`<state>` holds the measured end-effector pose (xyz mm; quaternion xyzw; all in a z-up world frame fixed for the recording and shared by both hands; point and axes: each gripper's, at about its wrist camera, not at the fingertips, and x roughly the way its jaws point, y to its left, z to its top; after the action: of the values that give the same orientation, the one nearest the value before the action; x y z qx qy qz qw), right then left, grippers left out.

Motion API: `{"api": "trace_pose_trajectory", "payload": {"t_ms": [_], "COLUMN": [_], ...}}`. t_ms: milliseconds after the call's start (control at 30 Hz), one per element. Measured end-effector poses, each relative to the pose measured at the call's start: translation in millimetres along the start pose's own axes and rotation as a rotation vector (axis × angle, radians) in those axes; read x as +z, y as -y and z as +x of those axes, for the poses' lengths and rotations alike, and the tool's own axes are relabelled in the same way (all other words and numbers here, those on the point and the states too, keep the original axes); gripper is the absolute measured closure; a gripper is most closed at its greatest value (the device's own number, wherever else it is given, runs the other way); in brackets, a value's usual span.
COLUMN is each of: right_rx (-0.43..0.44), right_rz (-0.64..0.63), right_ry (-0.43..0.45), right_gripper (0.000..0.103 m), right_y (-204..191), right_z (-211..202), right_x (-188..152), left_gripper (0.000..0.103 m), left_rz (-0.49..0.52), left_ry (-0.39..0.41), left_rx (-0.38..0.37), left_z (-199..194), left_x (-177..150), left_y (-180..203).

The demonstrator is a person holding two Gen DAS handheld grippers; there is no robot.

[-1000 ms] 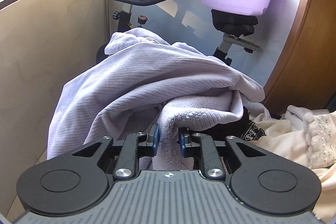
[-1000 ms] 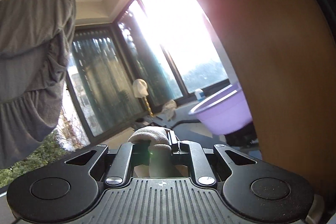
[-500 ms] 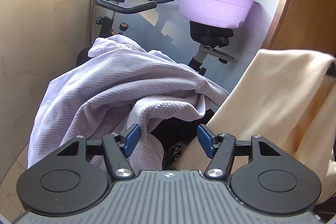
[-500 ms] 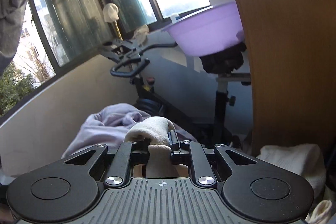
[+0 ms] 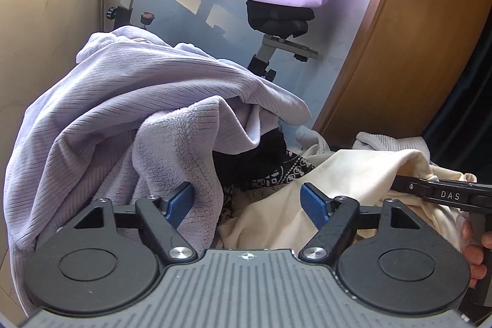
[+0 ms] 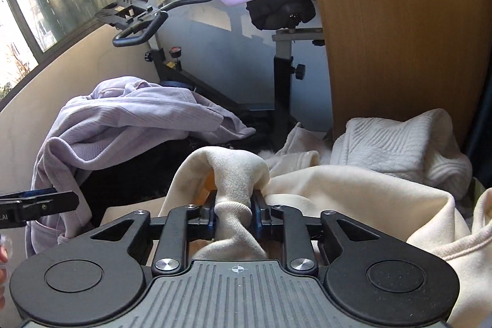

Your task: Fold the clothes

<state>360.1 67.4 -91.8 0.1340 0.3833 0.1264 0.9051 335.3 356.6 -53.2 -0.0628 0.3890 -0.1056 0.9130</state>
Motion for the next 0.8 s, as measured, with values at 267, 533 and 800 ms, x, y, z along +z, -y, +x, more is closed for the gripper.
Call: {"api": "trace_pose_trajectory", "payload": {"t_ms": [267, 533, 800], "right_rx": [0.133, 0.004, -0.212], "right_rz": [0.032, 0.092, 0.071], "right_ry": [0.032, 0.123, 0.136], "right_gripper": [0.023, 0.012, 0.001], "right_y": [-1, 32, 54], "right_z": [-54, -96, -99], "right_x": [11, 8, -7], "left_gripper": [0.017, 0.017, 0.016], "left_rz": [0.059, 0.109, 0.133], "left_ry": [-0.056, -0.104, -0.133], "left_rx": [-0.069, -0.089, -0.091], "left_z": [19, 40, 47], "left_x": [-6, -4, -4], "left_y": [31, 68, 89]}}
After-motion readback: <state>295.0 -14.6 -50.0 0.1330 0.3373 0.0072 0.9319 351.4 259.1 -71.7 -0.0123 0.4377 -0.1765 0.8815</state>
